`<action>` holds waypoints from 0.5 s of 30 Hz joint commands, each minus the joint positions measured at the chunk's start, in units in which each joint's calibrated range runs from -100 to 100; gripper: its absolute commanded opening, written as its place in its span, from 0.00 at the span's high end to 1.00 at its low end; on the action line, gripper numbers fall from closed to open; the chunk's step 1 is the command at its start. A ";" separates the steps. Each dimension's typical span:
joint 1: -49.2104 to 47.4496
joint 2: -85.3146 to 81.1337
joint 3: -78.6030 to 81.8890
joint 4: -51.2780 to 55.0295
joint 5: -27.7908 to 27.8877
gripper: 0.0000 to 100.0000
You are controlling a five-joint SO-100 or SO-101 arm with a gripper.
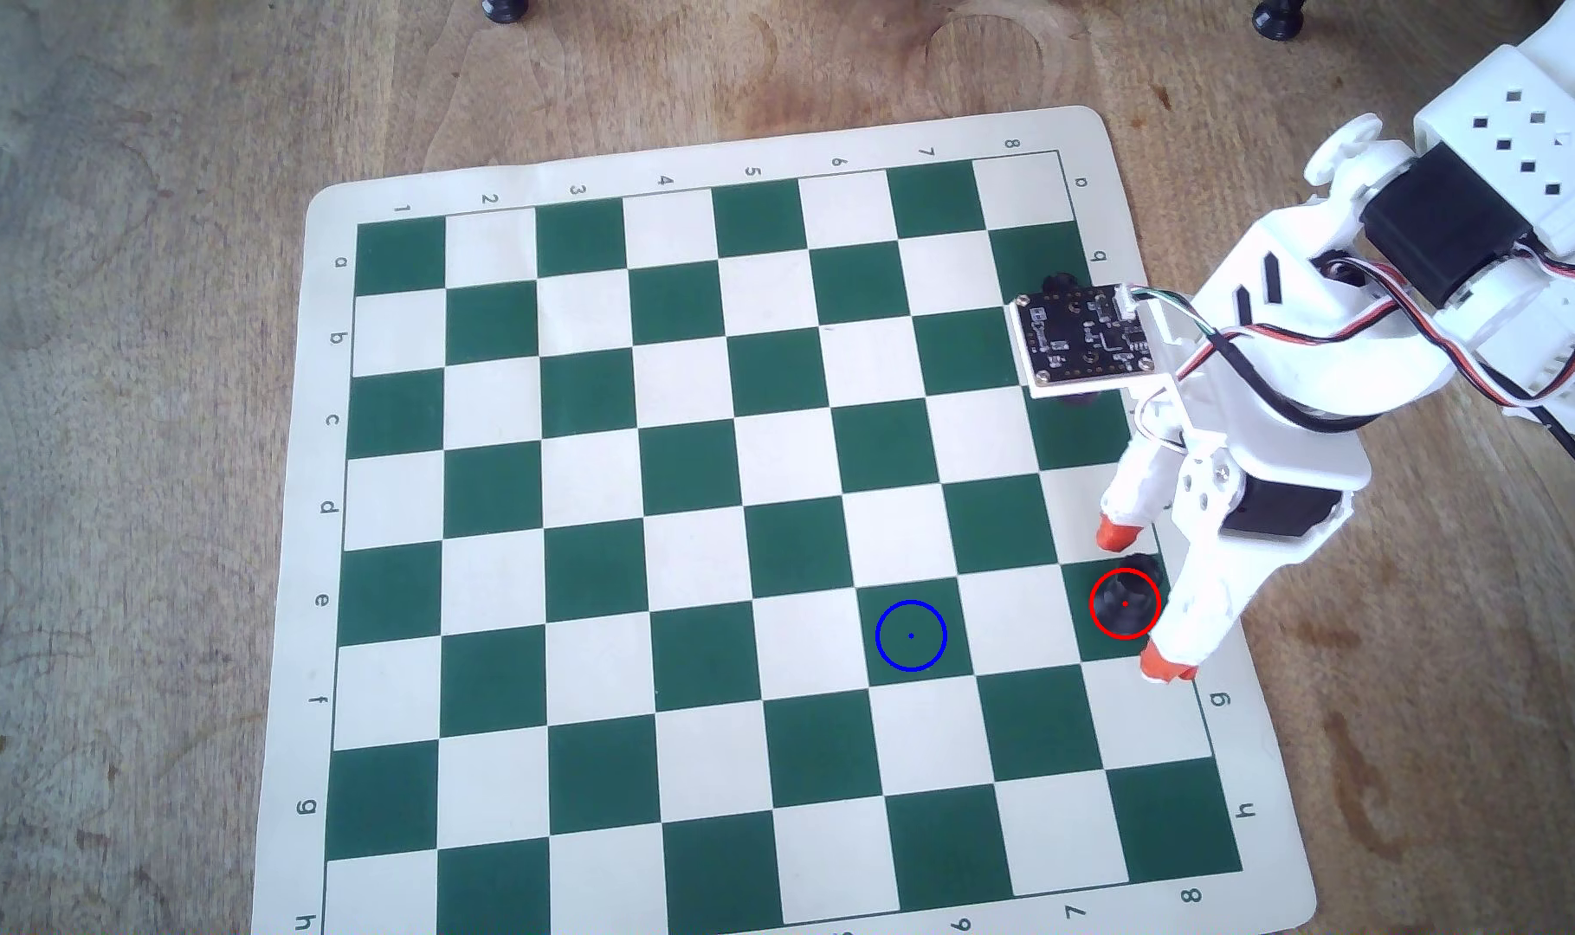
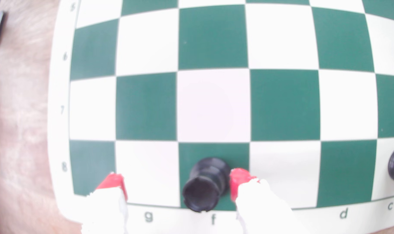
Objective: Move the chess piece from red to blue
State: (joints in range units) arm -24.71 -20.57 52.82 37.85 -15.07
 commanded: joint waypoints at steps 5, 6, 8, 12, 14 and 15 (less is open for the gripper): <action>-0.29 -0.40 -0.06 -1.48 -0.34 0.79; -0.29 -0.40 0.21 -1.65 -0.34 0.79; -0.29 -0.31 1.03 -2.55 -0.34 0.81; -0.29 -0.23 1.57 -3.94 -0.34 0.82; -0.29 -0.40 1.57 -4.19 -0.34 0.83; -0.29 -0.48 1.57 -4.35 -0.39 0.84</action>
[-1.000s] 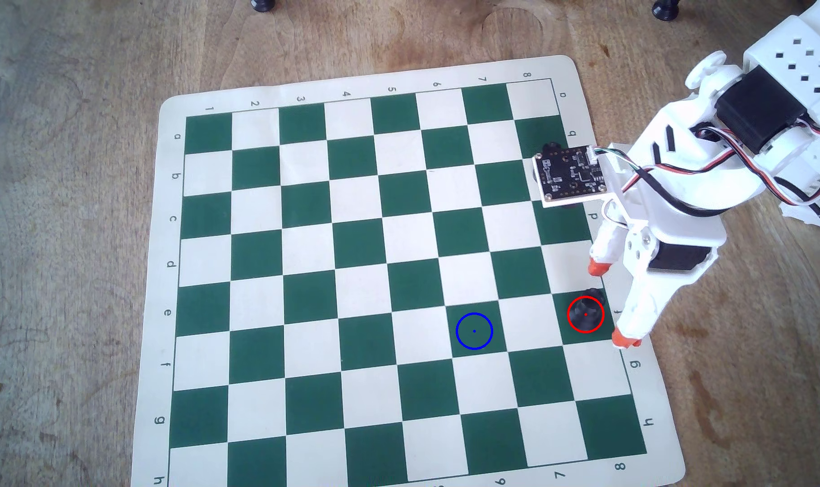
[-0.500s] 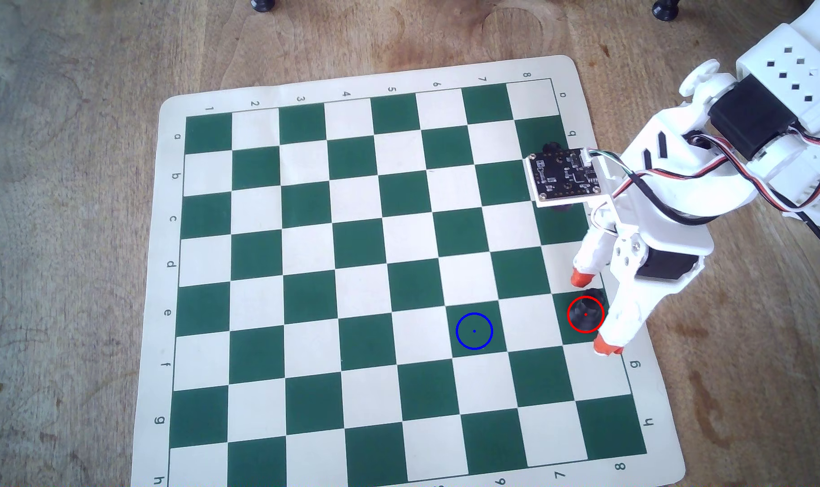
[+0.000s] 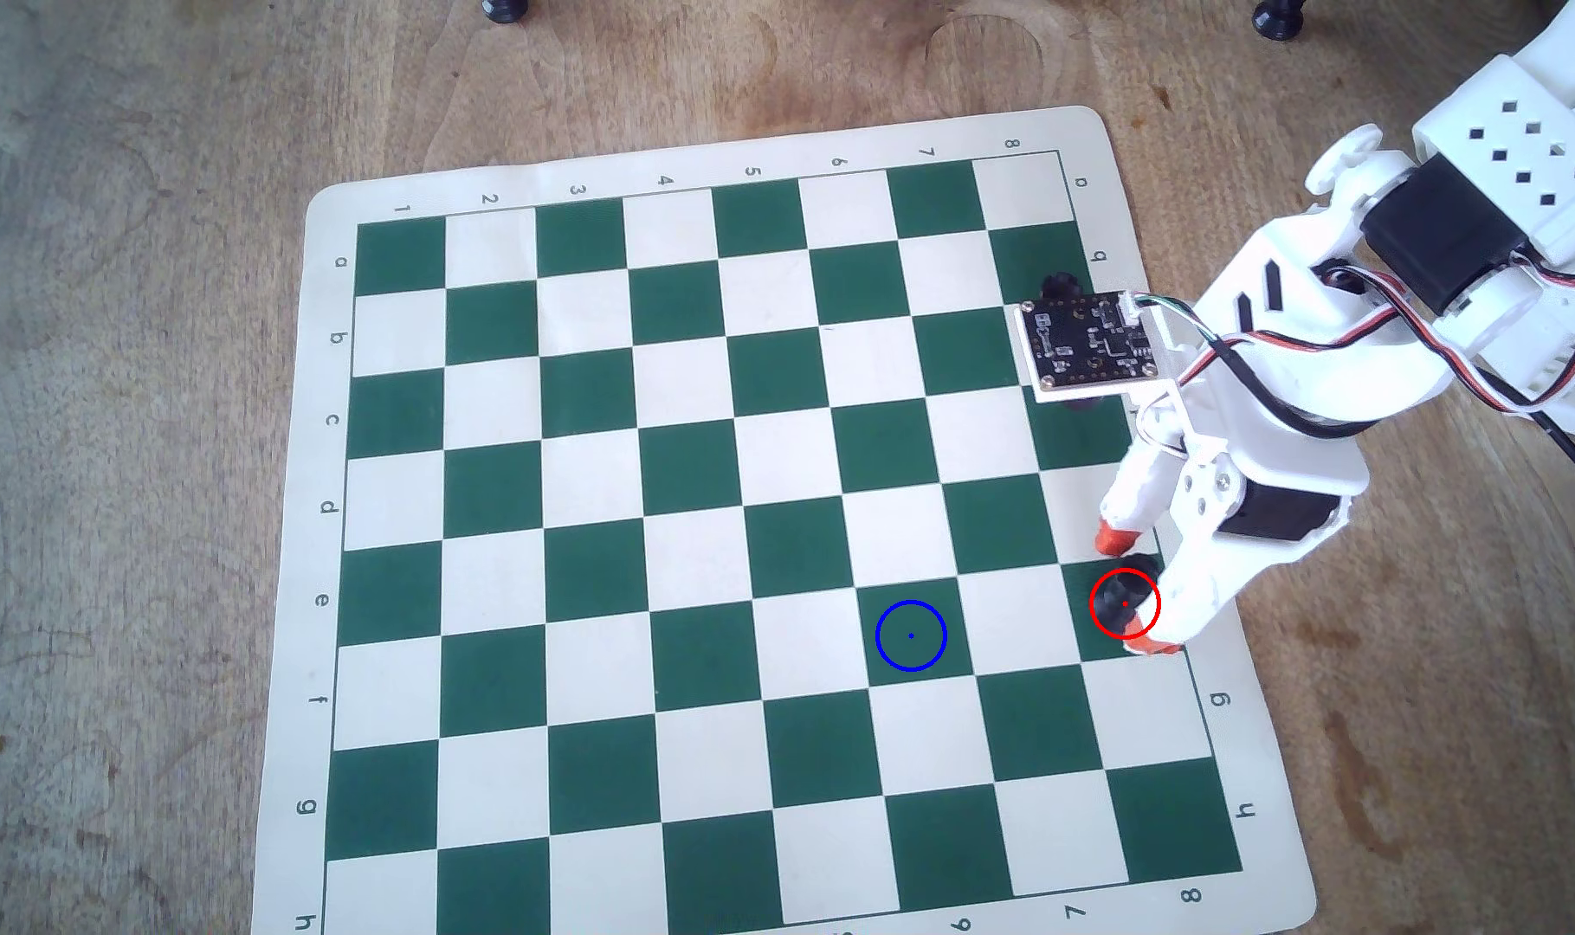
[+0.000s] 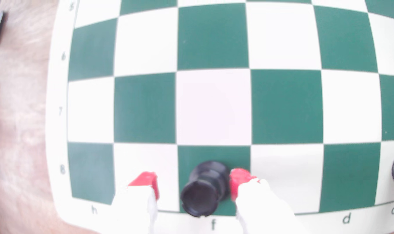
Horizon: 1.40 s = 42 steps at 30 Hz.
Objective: Move the chess piece from red to blue
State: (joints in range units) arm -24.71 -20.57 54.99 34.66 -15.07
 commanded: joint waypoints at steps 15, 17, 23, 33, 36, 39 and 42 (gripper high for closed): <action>-1.46 -0.31 -0.23 -1.25 -0.29 0.89; -1.61 -0.31 -0.41 -1.25 -0.29 0.92; -1.85 -0.31 -0.41 -1.25 -0.39 1.00; -1.15 -6.43 -11.75 17.43 0.39 1.00; -1.07 -8.80 -18.37 24.88 0.39 1.00; -1.07 -8.21 -28.52 32.09 0.39 1.00; -0.13 -3.45 -36.77 33.64 0.49 1.00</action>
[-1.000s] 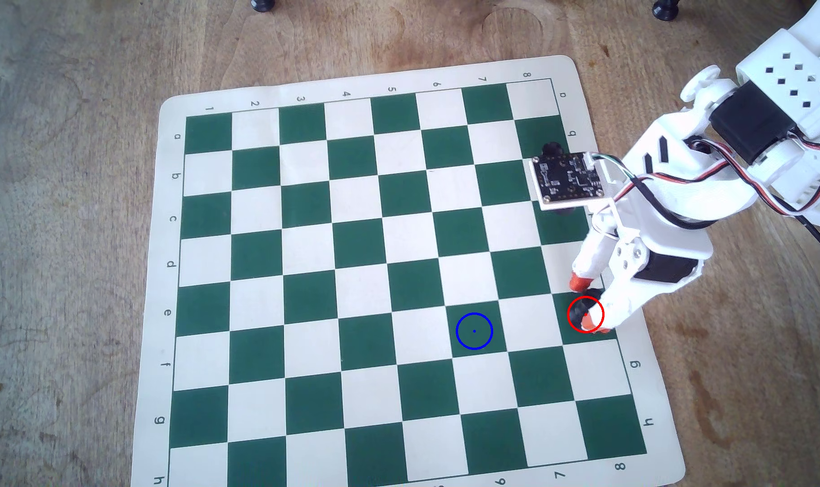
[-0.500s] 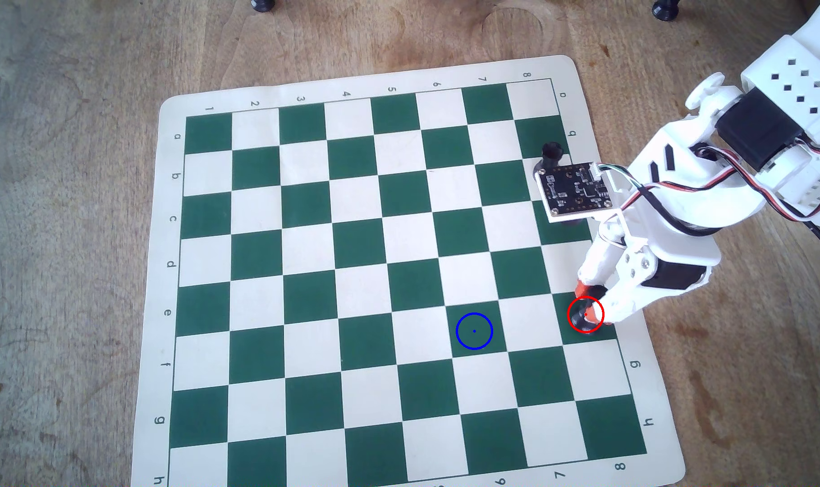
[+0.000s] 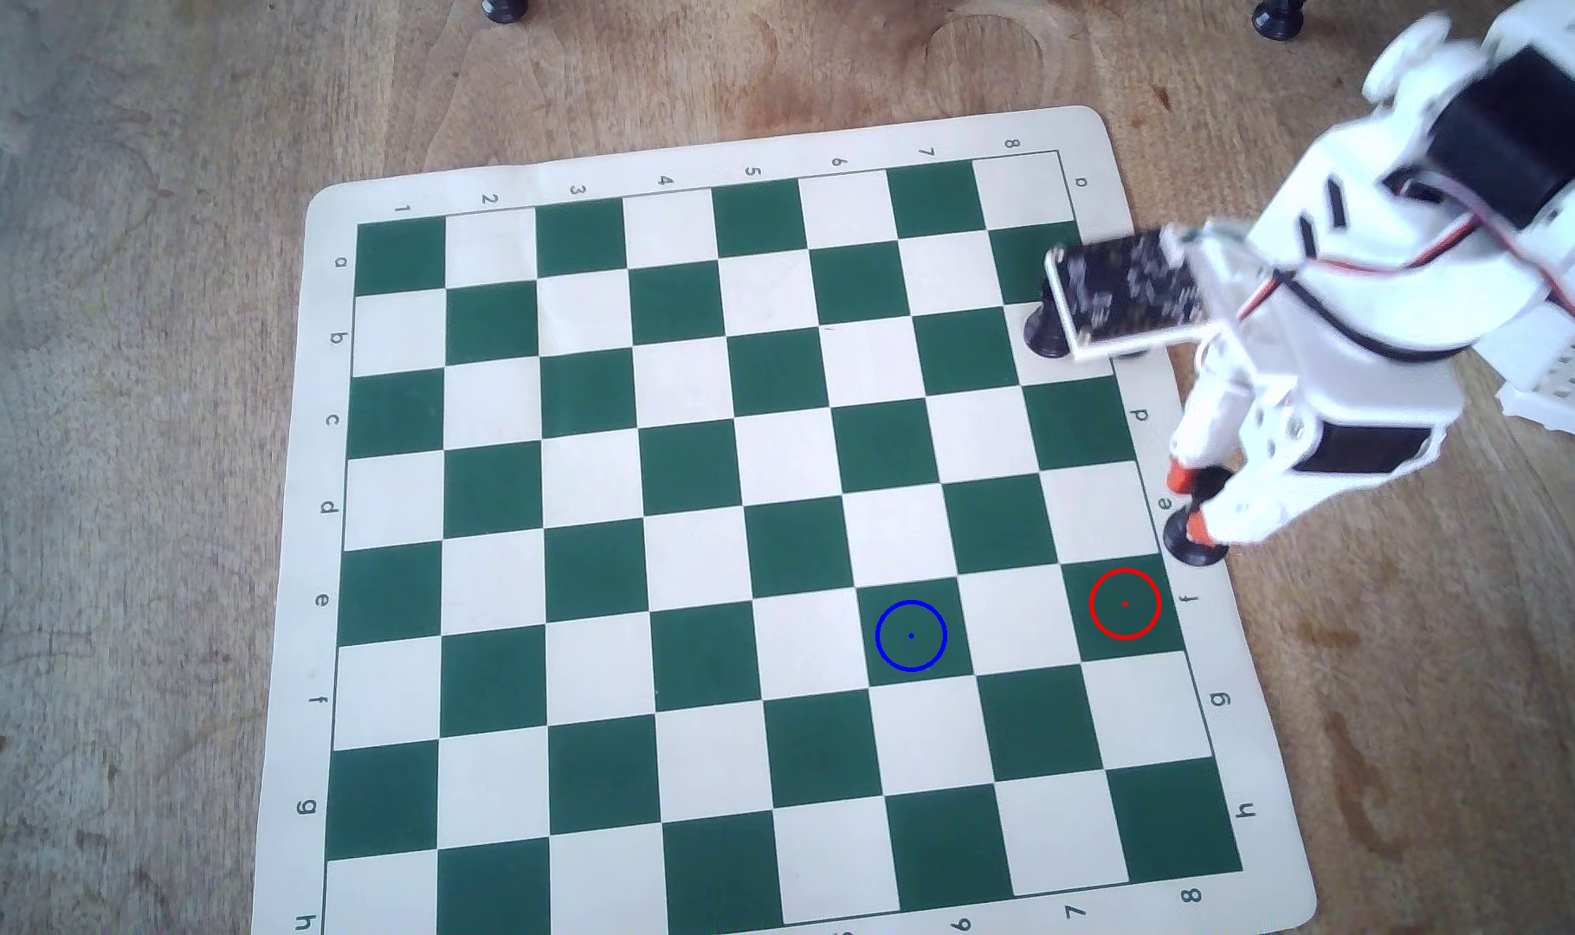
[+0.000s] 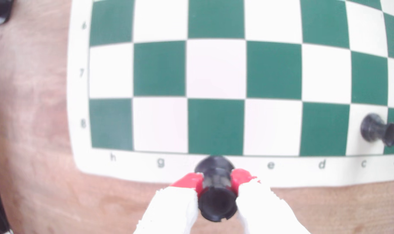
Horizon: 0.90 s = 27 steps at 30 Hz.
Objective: Move the chess piece from red to blue
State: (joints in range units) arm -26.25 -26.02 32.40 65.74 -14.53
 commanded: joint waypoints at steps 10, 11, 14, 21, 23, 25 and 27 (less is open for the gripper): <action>4.39 21.60 -39.65 5.27 -0.05 1.00; 4.70 22.88 -40.29 5.02 -0.10 1.00; 6.11 27.63 -39.92 2.08 -0.24 1.00; 8.22 37.56 -40.92 -3.90 -0.59 1.00; 8.22 38.32 -40.56 -4.80 -0.83 1.00; 8.07 39.17 -40.56 -6.28 -1.22 1.00; 7.36 39.17 -40.65 -6.93 -1.47 1.00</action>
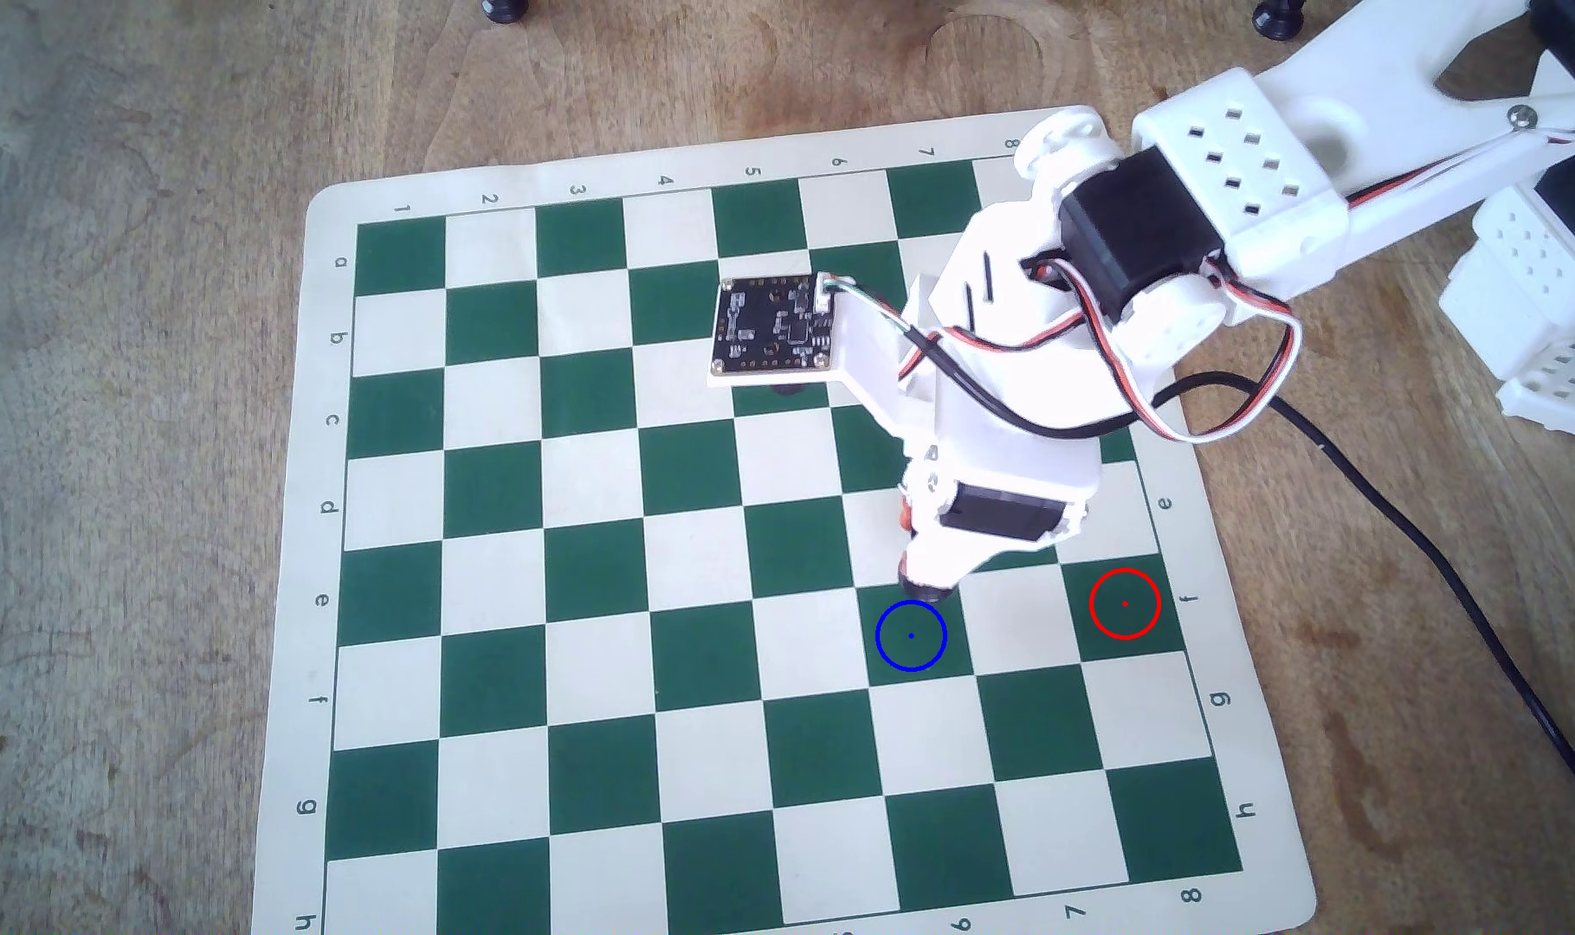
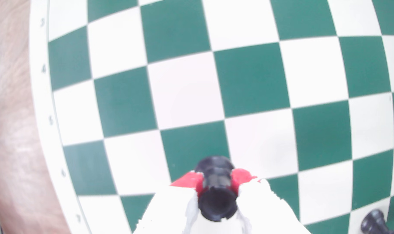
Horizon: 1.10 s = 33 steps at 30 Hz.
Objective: Move the chess piece from red to blue
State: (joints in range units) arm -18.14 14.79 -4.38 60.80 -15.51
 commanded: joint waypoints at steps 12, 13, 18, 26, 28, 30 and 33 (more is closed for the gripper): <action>-2.39 1.09 -3.60 -3.47 -0.49 1.00; -2.31 1.26 -3.60 -3.55 -0.49 1.00; -2.47 1.60 -3.60 -4.53 -0.54 1.00; -2.23 2.78 -3.60 -6.01 -0.59 1.00; -2.16 3.12 -3.60 -6.01 -0.59 1.00; -1.92 3.29 -3.50 -6.01 -0.44 1.00; -1.69 3.29 -3.14 -6.01 -0.34 1.00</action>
State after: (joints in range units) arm -20.65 20.15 -4.38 55.46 -16.00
